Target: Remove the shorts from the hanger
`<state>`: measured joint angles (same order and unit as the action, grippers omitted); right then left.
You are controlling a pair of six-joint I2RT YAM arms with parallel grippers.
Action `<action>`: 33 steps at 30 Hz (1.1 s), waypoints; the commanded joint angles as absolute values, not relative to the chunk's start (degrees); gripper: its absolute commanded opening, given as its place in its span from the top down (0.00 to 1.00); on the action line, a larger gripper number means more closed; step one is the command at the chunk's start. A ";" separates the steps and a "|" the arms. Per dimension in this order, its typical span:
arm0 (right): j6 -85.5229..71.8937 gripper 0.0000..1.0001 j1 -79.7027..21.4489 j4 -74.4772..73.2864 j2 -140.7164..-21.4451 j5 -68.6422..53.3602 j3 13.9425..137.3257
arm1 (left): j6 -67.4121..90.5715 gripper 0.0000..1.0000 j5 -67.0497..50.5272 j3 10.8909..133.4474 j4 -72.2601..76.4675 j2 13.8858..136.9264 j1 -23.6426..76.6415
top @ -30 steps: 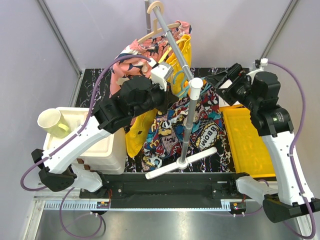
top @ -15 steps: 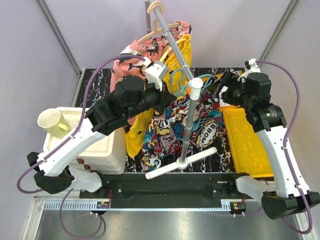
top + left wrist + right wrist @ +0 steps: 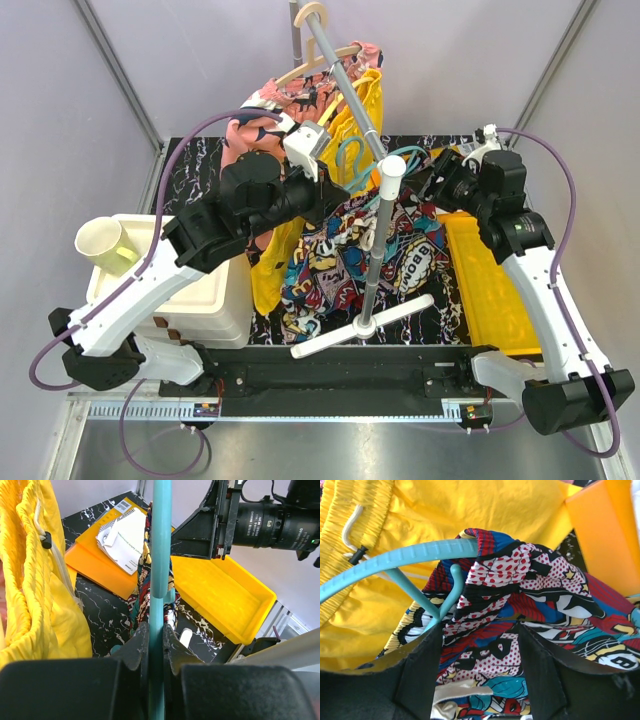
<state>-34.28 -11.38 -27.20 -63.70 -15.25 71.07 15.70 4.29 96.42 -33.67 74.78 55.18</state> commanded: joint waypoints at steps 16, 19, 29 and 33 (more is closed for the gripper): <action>-46.84 1.00 -9.32 -12.39 -63.02 -12.57 63.81 | 17.75 1.00 1.14 96.51 -27.95 72.25 55.11; -46.24 1.00 -8.61 -15.72 -64.07 -12.13 63.99 | 17.93 1.00 1.41 96.33 -27.95 72.16 55.11; -40.61 0.30 -8.53 -30.57 -59.08 -13.80 60.03 | 16.79 1.00 3.34 98.96 -29.44 75.40 55.11; -42.36 0.00 -8.61 -34.89 -54.24 -13.62 61.08 | 15.73 1.00 4.13 101.07 -30.58 77.43 55.11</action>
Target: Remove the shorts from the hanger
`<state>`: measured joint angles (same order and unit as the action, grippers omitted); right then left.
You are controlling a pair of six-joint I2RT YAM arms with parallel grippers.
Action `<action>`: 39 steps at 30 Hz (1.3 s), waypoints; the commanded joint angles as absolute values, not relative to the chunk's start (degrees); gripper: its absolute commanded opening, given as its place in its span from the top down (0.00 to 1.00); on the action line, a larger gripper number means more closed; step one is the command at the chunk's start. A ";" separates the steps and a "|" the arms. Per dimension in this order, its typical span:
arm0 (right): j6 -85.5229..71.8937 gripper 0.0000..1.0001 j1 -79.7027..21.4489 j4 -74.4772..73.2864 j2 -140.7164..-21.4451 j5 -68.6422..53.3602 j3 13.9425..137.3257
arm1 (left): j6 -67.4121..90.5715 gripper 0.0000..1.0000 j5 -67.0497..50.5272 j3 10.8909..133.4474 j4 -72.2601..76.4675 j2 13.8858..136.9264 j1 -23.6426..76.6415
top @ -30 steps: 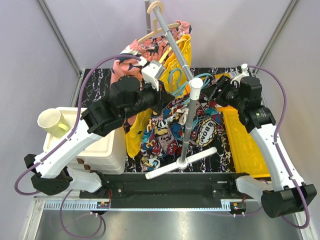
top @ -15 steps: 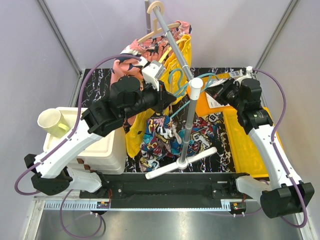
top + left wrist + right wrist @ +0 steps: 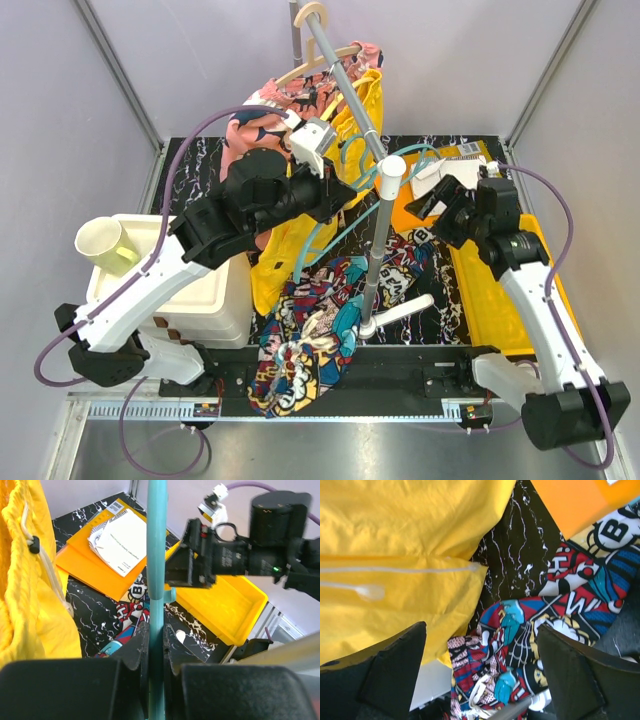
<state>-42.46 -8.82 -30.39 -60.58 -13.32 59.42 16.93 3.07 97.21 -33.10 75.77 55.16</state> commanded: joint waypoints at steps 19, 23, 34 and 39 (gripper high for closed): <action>-62.31 0.35 -9.32 -22.24 -56.07 -30.77 74.44 | 15.64 1.00 1.58 102.39 -31.46 80.33 55.02; -65.12 0.35 -9.84 -20.22 -56.60 -28.13 76.99 | 15.73 1.00 0.97 101.43 -31.03 79.72 55.02; -66.80 0.36 -19.59 -17.05 -63.28 -23.29 79.36 | 15.73 1.00 -2.28 97.83 -27.95 76.91 55.02; -67.76 0.52 -21.18 -14.77 -62.50 -21.10 77.52 | 15.56 1.00 -2.81 95.72 -26.90 74.80 55.02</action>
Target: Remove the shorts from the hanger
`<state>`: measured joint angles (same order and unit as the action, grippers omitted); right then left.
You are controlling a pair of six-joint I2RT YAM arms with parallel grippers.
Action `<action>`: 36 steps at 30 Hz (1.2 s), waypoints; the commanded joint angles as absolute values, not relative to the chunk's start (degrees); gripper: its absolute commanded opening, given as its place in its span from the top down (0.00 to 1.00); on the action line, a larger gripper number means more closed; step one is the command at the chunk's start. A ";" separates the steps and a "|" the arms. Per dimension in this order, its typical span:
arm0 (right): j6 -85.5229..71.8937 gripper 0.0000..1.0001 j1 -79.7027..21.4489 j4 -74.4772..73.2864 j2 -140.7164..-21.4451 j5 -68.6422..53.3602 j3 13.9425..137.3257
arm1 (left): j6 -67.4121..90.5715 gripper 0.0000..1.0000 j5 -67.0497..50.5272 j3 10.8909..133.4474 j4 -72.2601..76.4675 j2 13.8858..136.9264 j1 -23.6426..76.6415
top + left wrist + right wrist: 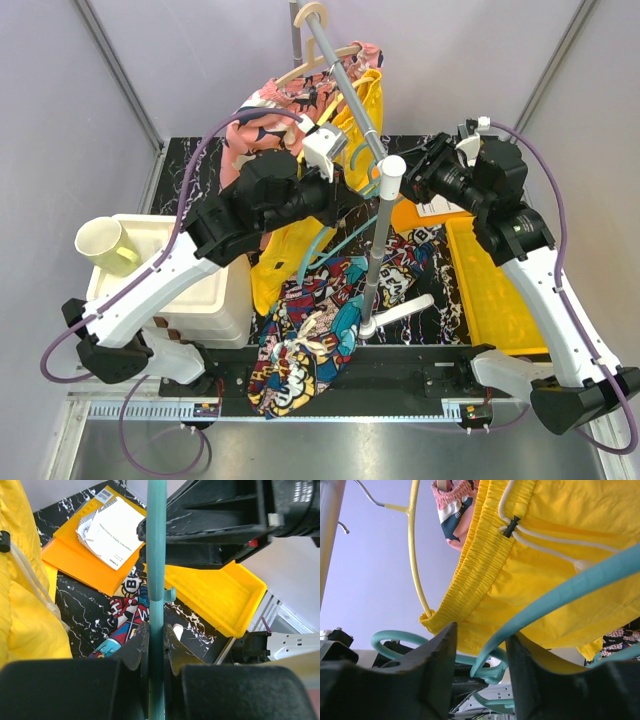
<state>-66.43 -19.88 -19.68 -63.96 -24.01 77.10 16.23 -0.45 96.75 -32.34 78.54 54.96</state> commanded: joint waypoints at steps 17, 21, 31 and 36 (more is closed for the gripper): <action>-72.25 1.00 -21.88 -9.84 -58.01 -16.45 73.30 | 17.84 0.54 -4.57 92.56 -25.05 69.18 55.02; -72.33 1.00 -21.80 -10.55 -57.04 -13.63 74.79 | 17.75 0.41 -3.43 90.71 -24.79 64.70 55.02; -65.13 1.00 -20.65 -20.47 -56.25 -2.47 84.53 | 18.46 0.37 1.41 84.47 -24.79 55.64 55.11; -57.76 1.00 -20.65 -25.04 -56.07 2.55 92.44 | 19.86 0.36 0.35 83.94 -24.79 55.54 55.02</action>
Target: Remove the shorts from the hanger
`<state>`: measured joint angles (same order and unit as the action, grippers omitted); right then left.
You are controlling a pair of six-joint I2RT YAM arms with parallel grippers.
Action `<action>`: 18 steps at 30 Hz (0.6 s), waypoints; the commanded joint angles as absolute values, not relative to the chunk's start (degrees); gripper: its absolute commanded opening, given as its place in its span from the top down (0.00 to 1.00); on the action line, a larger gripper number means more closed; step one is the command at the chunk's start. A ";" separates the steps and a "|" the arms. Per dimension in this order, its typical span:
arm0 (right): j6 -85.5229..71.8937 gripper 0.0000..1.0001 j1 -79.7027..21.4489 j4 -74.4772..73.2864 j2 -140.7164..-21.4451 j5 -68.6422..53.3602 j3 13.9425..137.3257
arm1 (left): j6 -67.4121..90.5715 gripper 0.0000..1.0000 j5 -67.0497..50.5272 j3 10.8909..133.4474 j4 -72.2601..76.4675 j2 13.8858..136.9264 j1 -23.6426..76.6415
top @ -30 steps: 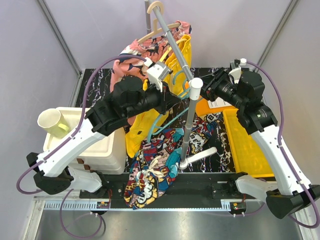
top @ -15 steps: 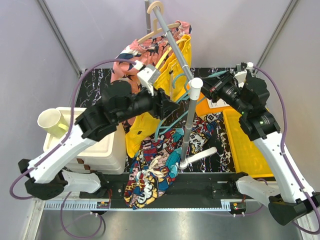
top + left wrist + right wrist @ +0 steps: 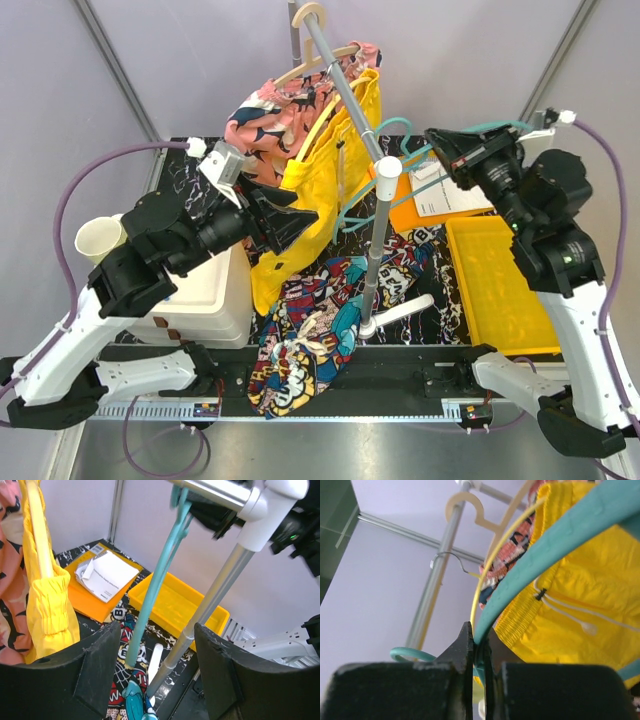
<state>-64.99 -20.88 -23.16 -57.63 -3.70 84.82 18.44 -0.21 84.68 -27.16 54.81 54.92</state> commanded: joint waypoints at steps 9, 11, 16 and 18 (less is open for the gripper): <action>-59.67 1.00 -20.65 -23.92 -57.83 -7.99 93.17 | 20.48 0.32 0.35 82.53 -23.73 55.81 55.02; -60.03 1.00 -20.65 -22.68 -57.83 -10.89 92.64 | 20.48 0.32 0.35 82.88 -23.64 55.81 55.02; -62.57 1.00 -20.65 -20.04 -58.80 -17.92 91.32 | 20.39 0.31 0.35 82.88 -23.64 55.99 55.02; -63.63 1.00 -20.65 -19.69 -58.62 -18.63 89.40 | 20.48 0.31 0.35 82.71 -23.64 55.90 55.02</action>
